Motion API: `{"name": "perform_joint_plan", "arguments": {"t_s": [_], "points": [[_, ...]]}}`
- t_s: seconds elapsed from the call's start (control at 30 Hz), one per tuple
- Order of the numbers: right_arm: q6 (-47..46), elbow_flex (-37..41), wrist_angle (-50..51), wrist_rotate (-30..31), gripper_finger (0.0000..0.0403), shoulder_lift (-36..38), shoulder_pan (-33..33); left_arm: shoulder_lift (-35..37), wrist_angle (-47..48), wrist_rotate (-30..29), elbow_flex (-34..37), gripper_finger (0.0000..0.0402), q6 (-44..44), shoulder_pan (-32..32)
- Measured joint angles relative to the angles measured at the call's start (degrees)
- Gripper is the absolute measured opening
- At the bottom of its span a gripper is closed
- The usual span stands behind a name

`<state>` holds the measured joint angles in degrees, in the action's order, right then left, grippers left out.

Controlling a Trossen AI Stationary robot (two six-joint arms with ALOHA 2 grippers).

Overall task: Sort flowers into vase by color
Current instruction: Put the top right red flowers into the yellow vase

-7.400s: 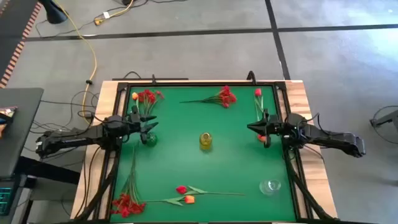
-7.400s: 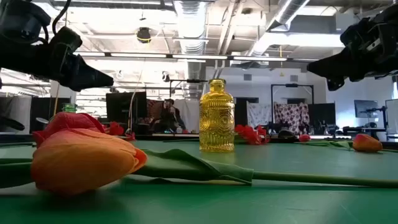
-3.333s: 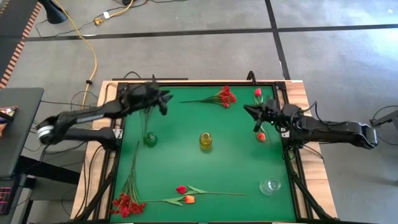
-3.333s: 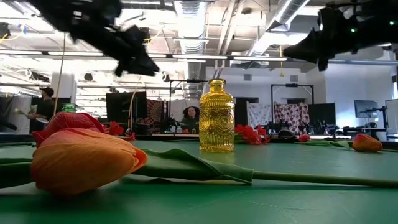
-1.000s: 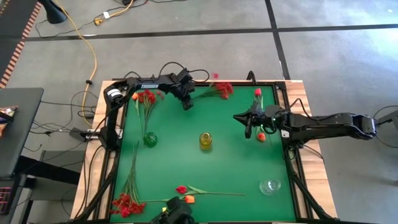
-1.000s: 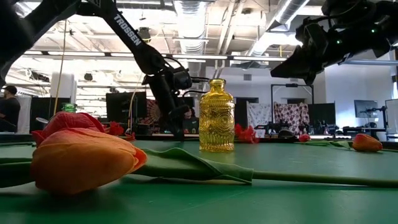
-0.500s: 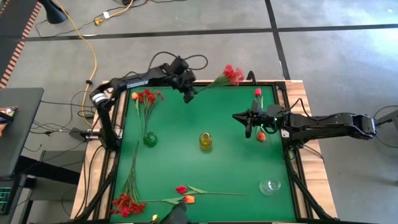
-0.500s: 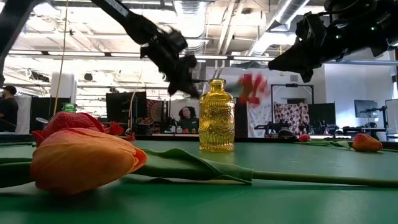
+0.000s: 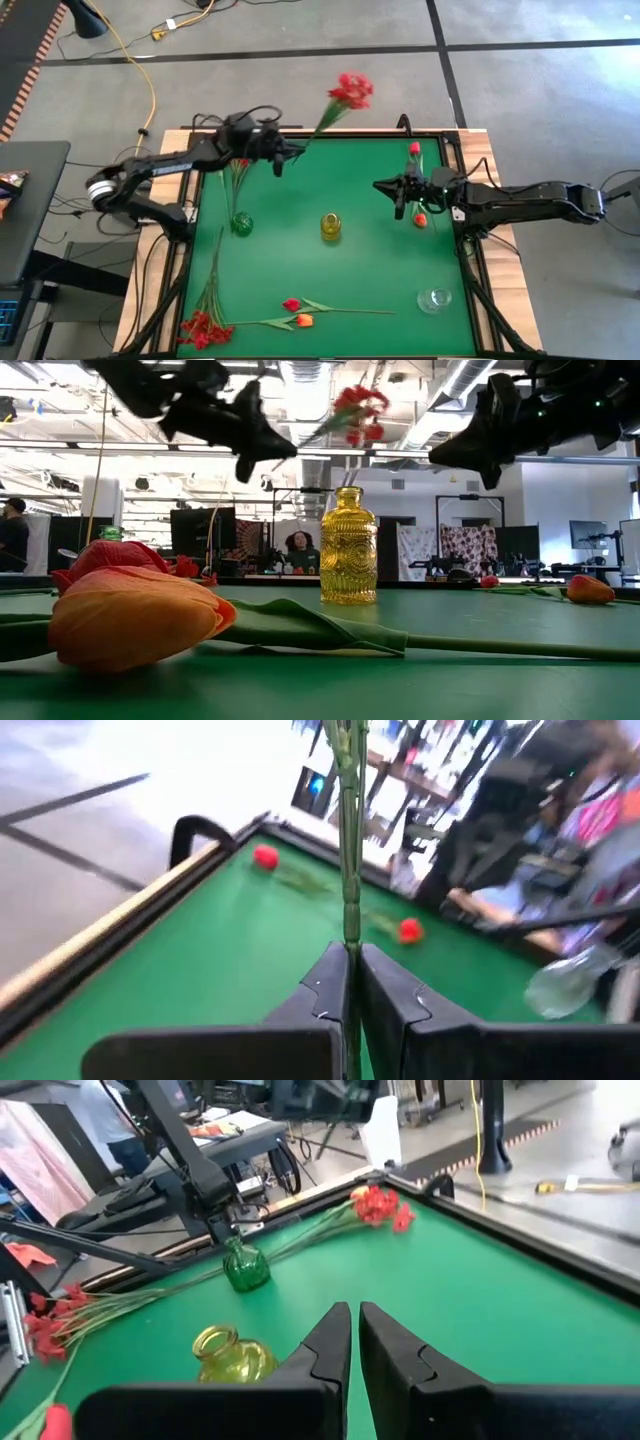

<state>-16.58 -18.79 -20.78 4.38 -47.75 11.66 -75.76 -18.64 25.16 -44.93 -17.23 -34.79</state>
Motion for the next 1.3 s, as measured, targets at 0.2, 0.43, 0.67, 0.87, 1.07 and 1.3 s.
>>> {"name": "perform_joint_plan", "arguments": {"t_s": [0.2,0.43,0.67,0.87,1.07,1.3], "points": [[5.1,0.0,-3.3,0.2,0.0054,-0.4,0.1,5.4,-20.2,-0.4,11.7,0.0,-10.4,2.2],[6.5,0.0,-7.7,1.7,0.0054,-2.5,0.1,5.4,-43.1,0.0,19.7,0.0,-17.5,5.4],[6.5,0.0,-12.8,1.7,0.0054,-7.4,0.1,7.7,-61.0,3.8,25.3,0.0,-24.0,6.8],[6.5,-0.9,-16.3,1.6,0.0054,-12.3,0.0,14.4,-62.8,4.4,32.1,0.0,-20.8,6.8],[6.6,-5.4,-16.2,0.4,0.0054,-17.8,0.1,22.3,-62.5,7.2,38.4,0.0,-15.6,8.3],[6.6,-12.4,-16.1,-6.0,0.0054,-24.8,0.0,32.5,-56.6,8.6,44.4,0.0,-9.1,8.4]]}}
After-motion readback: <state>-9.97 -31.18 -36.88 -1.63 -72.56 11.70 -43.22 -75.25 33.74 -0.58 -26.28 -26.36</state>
